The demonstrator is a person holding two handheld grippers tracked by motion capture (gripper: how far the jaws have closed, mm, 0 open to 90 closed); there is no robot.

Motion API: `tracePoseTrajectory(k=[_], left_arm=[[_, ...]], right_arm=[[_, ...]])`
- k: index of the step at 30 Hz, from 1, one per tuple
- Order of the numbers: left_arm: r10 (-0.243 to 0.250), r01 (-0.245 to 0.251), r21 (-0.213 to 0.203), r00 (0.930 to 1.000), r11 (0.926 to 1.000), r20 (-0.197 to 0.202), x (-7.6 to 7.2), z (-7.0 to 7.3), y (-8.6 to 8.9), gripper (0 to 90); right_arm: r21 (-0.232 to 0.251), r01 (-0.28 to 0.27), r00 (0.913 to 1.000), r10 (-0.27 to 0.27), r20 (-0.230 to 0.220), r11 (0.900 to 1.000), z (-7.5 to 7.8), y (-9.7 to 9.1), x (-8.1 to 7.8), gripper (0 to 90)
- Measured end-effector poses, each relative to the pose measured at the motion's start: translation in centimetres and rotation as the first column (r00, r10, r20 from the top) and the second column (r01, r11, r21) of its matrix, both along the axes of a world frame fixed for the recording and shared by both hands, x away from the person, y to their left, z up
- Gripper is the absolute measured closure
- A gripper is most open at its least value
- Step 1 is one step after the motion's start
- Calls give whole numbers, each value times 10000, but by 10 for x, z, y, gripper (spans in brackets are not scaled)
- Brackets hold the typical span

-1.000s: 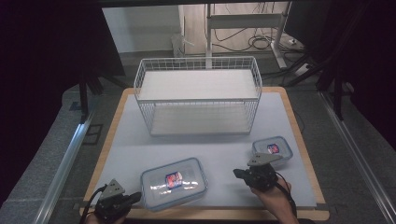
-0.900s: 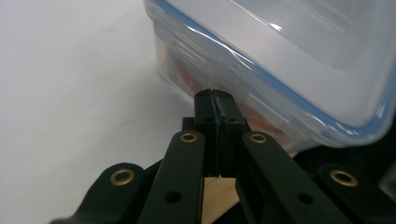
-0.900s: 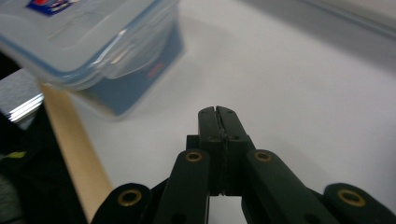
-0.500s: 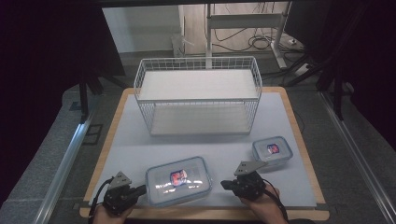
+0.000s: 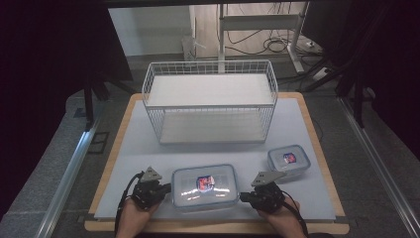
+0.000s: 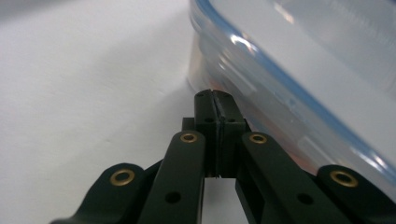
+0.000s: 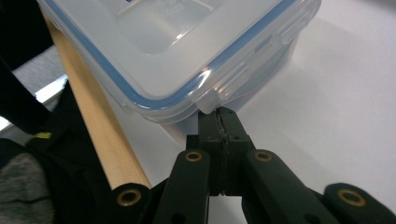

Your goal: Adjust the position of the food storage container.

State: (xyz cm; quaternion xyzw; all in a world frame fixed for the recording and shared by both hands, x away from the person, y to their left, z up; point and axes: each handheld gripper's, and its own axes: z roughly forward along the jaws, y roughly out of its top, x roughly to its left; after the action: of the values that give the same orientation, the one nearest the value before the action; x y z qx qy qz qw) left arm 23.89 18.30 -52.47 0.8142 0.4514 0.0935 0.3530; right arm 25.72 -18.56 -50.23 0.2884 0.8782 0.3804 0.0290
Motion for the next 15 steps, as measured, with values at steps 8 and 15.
tracePoseTrajectory(k=[8, 15], left_arm=[[-537, 523, -581, 9983, 9969, -215, -43, 7, 8, 887], [-565, 566, -207, 9984, 9982, 55, -39, 5, -2, 895]], right_arm=[[-15, -66, 10000, 66, 62, 10000, 2, -1, -3, 897], [-50, -19, 10000, 20, 84, 10000, 2, 0, -3, 897]])
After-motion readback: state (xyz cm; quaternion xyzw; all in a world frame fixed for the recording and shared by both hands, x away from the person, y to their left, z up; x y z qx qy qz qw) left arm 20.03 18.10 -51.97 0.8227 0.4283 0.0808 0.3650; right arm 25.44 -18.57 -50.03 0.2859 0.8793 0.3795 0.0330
